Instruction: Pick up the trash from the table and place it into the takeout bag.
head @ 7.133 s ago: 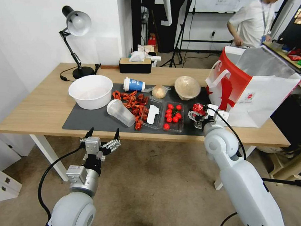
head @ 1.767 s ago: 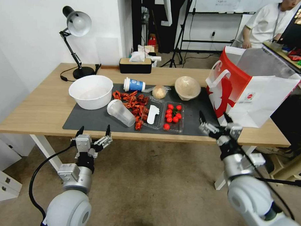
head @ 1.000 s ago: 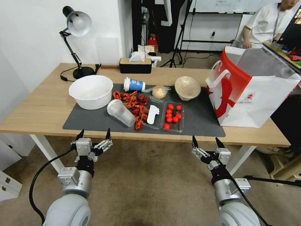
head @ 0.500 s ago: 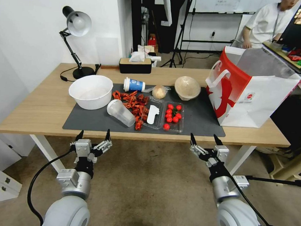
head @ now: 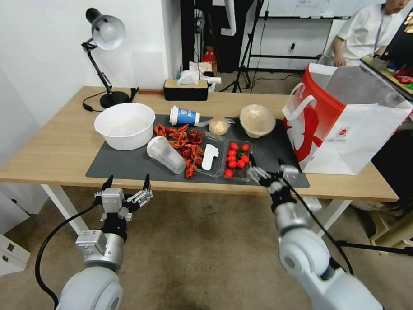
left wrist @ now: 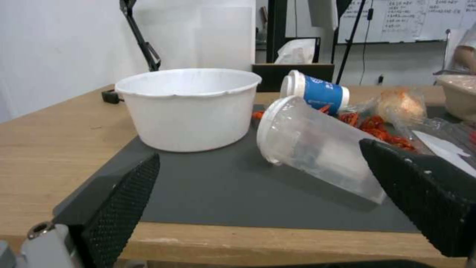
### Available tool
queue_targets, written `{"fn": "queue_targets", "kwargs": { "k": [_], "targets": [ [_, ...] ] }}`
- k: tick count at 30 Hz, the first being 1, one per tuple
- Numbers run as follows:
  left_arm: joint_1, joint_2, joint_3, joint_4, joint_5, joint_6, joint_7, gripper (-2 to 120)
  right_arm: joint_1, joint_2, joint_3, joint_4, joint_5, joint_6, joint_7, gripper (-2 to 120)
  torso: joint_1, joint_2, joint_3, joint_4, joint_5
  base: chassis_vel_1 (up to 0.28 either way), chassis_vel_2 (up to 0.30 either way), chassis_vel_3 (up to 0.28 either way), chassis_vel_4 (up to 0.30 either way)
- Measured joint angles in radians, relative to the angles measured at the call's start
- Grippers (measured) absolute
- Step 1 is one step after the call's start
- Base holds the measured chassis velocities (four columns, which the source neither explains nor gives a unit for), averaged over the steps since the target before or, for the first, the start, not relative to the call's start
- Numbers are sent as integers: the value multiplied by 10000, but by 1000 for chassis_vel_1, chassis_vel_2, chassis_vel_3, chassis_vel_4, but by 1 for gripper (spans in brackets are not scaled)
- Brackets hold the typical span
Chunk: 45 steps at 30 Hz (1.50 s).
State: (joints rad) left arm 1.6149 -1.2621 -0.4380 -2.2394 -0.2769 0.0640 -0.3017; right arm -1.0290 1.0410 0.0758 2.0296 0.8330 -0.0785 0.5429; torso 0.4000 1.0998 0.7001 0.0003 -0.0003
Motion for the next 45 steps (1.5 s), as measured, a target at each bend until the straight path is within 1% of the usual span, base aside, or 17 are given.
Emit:
{"fn": "queue_targets", "kwargs": {
  "k": [2,3,5,7,8,11,12,14,15,17,18,19,21,27,31,42,45],
  "targets": [
    [-1,0,-2,4,0,5,-4,100,182,10,-90,-47,173,-66,99,100,0,0,0,-1,-1,0,0,0,0],
    [-6,0,-15,19,0,17,-14,100,701,45,-329,-193,631,-267,466,100,1,0,1,-2,2,0,0,0,0],
    [-6,0,-15,19,0,17,-14,100,701,45,-329,-193,631,-267,466,100,1,0,1,-2,2,0,0,0,0],
    [-17,2,-98,60,-23,34,-22,100,1822,220,-850,-548,1685,-886,1659,100,0,0,0,-4,2,0,0,0,0],
    [-17,2,-98,60,-23,34,-22,100,1822,220,-850,-548,1685,-886,1659,100,0,0,0,-4,2,0,0,0,0],
    [-18,-24,-172,23,-47,50,-38,100,2664,418,-1126,-935,2569,-1128,2675,100,1,0,1,-3,1,0,0,0,0],
    [-18,-24,-172,23,-47,50,-38,100,2664,418,-1126,-935,2569,-1128,2675,100,1,0,1,-3,1,0,0,0,0],
    [-19,-50,-221,-14,-54,92,-46,100,3258,586,-1259,-1201,3424,-1303,3416,100,0,0,1,-3,2,0,0,0,0],
    [-19,-50,-221,-14,-54,92,-46,100,3258,586,-1259,-1201,3424,-1303,3416,100,0,0,1,-3,2,0,0,0,0],
    [-18,-51,-264,-14,-64,100,-50,100,3583,696,-1309,-1360,3983,-1412,3911,100,1,0,0,-3,2,0,0,0,0],
    [-18,-51,-264,-14,-64,100,-50,100,3583,696,-1309,-1360,3983,-1412,3911,100,1,0,0,-3,2,0,0,0,0],
    [-12,-47,-307,-14,-80,102,-53,100,3841,826,-1321,-1492,4489,-1498,4384,100,0,0,0,-2,2,0,0,0,0],
    [2,-33,-369,-14,-106,104,-56,100,4160,982,-1319,-1698,5027,-1564,4933,100,1,0,0,-2,2,0,0,0,0],
    [11,-24,-412,-18,-122,107,-60,100,4496,1127,-1289,-1948,5367,-1614,5445,100,1,0,-1,-3,3,0,0,0,0],
    [17,-26,-422,-35,-124,110,-62,100,4832,1260,-1247,-2294,5832,-1685,6263,100,0,1,0,-2,3,0,0,0,0],
    [14,-58,-416,-39,-120,118,-65,100,5365,1522,-1206,-3016,6003,-1695,6377,100,0,1,0,-2,3,0,0,0,0],
    [26,-85,-386,-69,-157,120,-108,100,5597,1589,-1290,-3421,6016,-1770,6383,100,0,1,0,-3,4,0,0,0,0]
  ]
}}
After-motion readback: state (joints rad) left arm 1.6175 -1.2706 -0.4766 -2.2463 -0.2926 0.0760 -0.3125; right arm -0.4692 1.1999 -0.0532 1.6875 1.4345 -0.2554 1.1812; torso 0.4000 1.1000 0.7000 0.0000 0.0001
